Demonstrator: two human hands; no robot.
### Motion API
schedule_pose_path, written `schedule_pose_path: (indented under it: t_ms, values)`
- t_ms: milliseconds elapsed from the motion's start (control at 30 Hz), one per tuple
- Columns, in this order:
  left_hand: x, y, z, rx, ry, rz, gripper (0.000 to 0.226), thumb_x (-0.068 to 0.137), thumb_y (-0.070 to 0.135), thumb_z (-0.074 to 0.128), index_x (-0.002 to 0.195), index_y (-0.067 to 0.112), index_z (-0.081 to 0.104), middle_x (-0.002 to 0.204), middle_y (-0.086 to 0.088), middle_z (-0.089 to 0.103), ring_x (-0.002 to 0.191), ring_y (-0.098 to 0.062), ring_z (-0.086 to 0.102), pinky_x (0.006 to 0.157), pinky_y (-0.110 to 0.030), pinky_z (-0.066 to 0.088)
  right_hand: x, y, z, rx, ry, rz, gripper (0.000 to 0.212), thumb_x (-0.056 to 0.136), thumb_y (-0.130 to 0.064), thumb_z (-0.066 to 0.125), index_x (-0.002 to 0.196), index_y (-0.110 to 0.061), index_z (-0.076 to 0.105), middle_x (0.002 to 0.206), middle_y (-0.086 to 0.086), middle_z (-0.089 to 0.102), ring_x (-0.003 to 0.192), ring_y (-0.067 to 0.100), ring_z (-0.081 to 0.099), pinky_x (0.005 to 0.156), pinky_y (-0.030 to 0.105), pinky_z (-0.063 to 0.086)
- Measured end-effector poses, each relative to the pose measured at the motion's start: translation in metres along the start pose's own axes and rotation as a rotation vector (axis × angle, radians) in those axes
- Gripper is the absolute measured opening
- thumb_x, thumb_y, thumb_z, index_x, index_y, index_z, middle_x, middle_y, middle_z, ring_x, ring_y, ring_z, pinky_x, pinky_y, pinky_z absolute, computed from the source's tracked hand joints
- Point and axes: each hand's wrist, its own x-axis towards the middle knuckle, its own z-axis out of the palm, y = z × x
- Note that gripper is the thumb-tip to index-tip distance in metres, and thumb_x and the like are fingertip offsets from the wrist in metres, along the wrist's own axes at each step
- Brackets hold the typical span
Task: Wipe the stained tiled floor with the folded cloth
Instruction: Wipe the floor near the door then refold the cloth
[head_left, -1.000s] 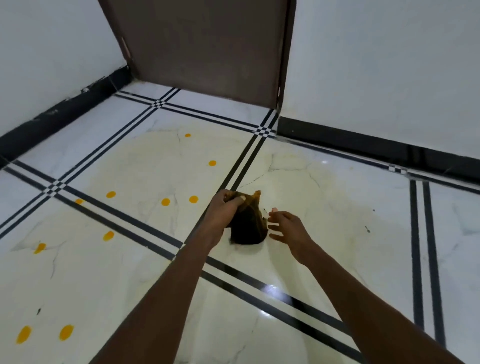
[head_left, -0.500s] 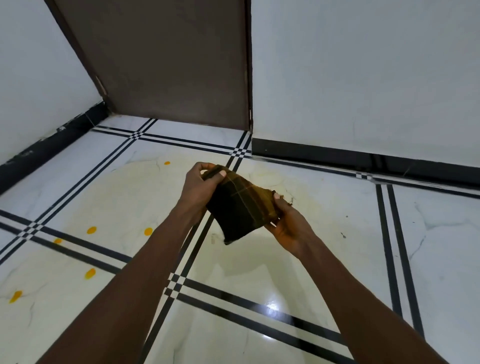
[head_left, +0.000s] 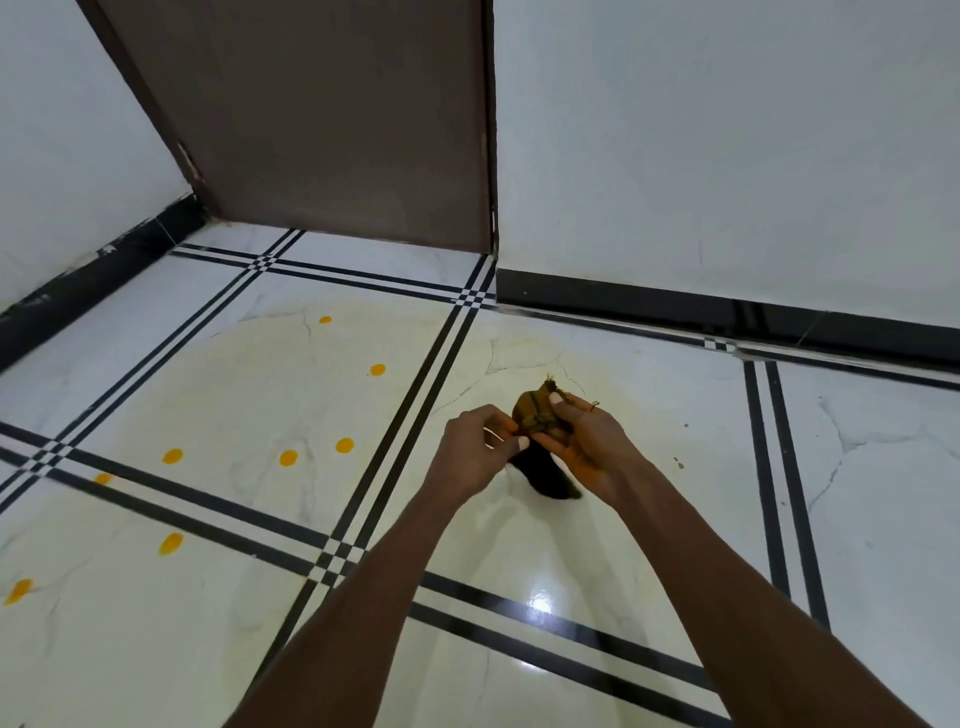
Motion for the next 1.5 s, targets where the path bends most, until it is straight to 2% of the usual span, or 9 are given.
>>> schedule_pose_path:
  t_ms: [100, 233, 633, 733, 833, 1000, 1200, 1367, 1500]
  values:
    - [0.001, 0.0, 0.007, 0.014, 0.033, -0.008, 0.026, 0.086, 0.027, 0.081, 0.105, 0.013, 0.07, 0.097, -0.002, 0.074, 0.086, -0.018, 0.071, 0.079, -0.029, 0.06, 0.002, 0.0, 0.001, -0.137, 0.004, -0.011, 0.015, 0.106, -0.019, 0.059, 0.111, -0.014, 0.071, 0.112, 0.01, 0.078, 0.109, 0.026, 0.073, 0.109, 0.044, 0.052]
    - [-0.001, -0.004, 0.011, -0.02, 0.12, -0.023, 0.023, 0.088, 0.03, 0.079, 0.101, 0.016, 0.067, 0.091, -0.001, 0.072, 0.082, -0.02, 0.072, 0.079, -0.042, 0.063, 0.006, 0.003, 0.004, -0.2, 0.011, -0.021, 0.012, 0.105, -0.02, 0.06, 0.104, -0.018, 0.072, 0.104, 0.002, 0.079, 0.107, 0.02, 0.071, 0.114, 0.043, 0.046]
    - [0.005, -0.007, 0.006, -0.034, 0.073, -0.01, 0.014, 0.093, 0.03, 0.073, 0.092, 0.016, 0.071, 0.095, 0.001, 0.076, 0.095, -0.014, 0.071, 0.087, -0.032, 0.058, 0.015, 0.006, -0.006, -0.198, -0.069, -0.087, 0.065, 0.083, -0.004, 0.084, 0.142, -0.005, 0.054, 0.131, 0.017, 0.07, 0.116, 0.034, 0.072, 0.107, 0.049, 0.056]
    - [0.008, -0.003, 0.003, -0.092, 0.018, -0.091, 0.02, 0.099, 0.03, 0.064, 0.104, 0.011, 0.068, 0.102, -0.003, 0.072, 0.098, -0.017, 0.067, 0.085, -0.026, 0.053, 0.017, 0.008, -0.01, -0.209, -0.064, -0.108, 0.061, 0.083, -0.001, 0.083, 0.138, -0.007, 0.058, 0.124, 0.016, 0.073, 0.112, 0.033, 0.074, 0.103, 0.047, 0.058]
    - [0.011, 0.001, 0.0, -0.163, 0.088, -0.165, 0.024, 0.106, 0.03, 0.048, 0.114, 0.008, 0.055, 0.103, -0.012, 0.067, 0.1, -0.027, 0.069, 0.089, -0.044, 0.059, 0.018, 0.011, -0.017, -0.245, -0.045, -0.13, 0.056, 0.083, -0.004, 0.084, 0.134, -0.009, 0.062, 0.123, 0.013, 0.07, 0.109, 0.03, 0.074, 0.095, 0.04, 0.063]
    - [0.021, 0.013, -0.023, -0.041, 0.205, -0.063, 0.019, 0.11, 0.025, 0.038, 0.112, 0.006, 0.044, 0.075, 0.0, 0.051, 0.063, -0.011, 0.048, 0.049, -0.017, 0.039, 0.023, 0.03, -0.058, -0.344, 0.097, -0.065, 0.044, 0.085, -0.003, 0.082, 0.125, -0.008, 0.065, 0.127, 0.013, 0.067, 0.108, 0.029, 0.072, 0.087, 0.038, 0.063]
    - [0.034, 0.04, -0.058, -0.219, 0.068, -0.012, 0.016, 0.108, 0.033, 0.048, 0.113, 0.018, 0.053, 0.097, -0.009, 0.071, 0.089, -0.02, 0.066, 0.078, -0.038, 0.055, 0.023, 0.049, -0.076, -0.82, 0.267, -0.006, 0.058, 0.082, -0.015, 0.087, 0.133, -0.011, 0.062, 0.134, 0.017, 0.065, 0.112, 0.03, 0.064, 0.098, 0.043, 0.054]
    - [0.028, 0.072, -0.079, -0.165, -0.137, 0.102, 0.023, 0.105, 0.033, 0.054, 0.119, 0.014, 0.059, 0.088, -0.004, 0.075, 0.087, -0.011, 0.072, 0.073, -0.024, 0.053, 0.014, 0.012, -0.035, -0.927, -0.035, -0.302, 0.089, 0.077, -0.047, 0.088, 0.152, -0.026, 0.046, 0.163, 0.002, 0.04, 0.147, 0.025, 0.039, 0.121, 0.053, 0.036]
    - [0.032, 0.089, -0.097, -0.164, -0.178, 0.121, 0.024, 0.105, 0.03, 0.056, 0.12, 0.013, 0.06, 0.091, -0.006, 0.076, 0.085, -0.006, 0.072, 0.073, -0.018, 0.052, 0.008, -0.021, 0.003, -0.86, -0.35, -0.226, 0.049, 0.088, -0.039, 0.078, 0.132, -0.021, 0.067, 0.132, -0.003, 0.071, 0.124, 0.016, 0.066, 0.111, 0.043, 0.049]
